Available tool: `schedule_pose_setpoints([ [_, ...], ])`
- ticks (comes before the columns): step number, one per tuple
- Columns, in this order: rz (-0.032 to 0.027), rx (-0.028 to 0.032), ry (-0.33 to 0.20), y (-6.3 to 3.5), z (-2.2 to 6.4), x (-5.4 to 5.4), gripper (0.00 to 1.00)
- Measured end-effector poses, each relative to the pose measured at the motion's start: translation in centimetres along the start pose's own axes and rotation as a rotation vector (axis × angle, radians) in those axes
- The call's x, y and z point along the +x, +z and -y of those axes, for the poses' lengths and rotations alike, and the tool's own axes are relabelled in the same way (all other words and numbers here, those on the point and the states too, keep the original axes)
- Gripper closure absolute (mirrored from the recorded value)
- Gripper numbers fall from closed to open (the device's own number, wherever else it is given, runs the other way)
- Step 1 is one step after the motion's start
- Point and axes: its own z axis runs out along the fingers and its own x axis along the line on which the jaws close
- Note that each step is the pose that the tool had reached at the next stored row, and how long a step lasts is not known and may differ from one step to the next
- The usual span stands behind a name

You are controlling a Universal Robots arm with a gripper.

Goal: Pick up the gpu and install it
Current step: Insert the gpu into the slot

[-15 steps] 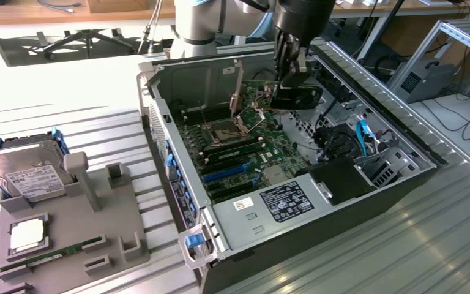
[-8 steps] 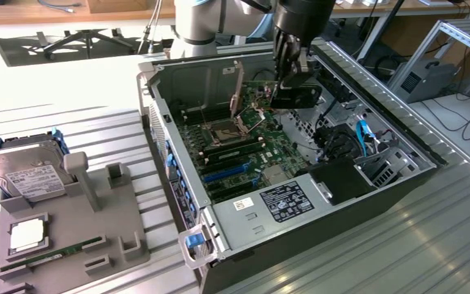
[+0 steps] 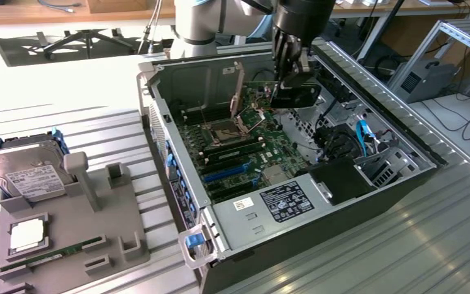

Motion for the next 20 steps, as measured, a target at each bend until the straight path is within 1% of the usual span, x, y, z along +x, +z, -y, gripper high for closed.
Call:
schedule_pose_setpoints([
  [20,0.0064,-0.0029,-0.100,0.00,0.00,0.00,0.73],
])
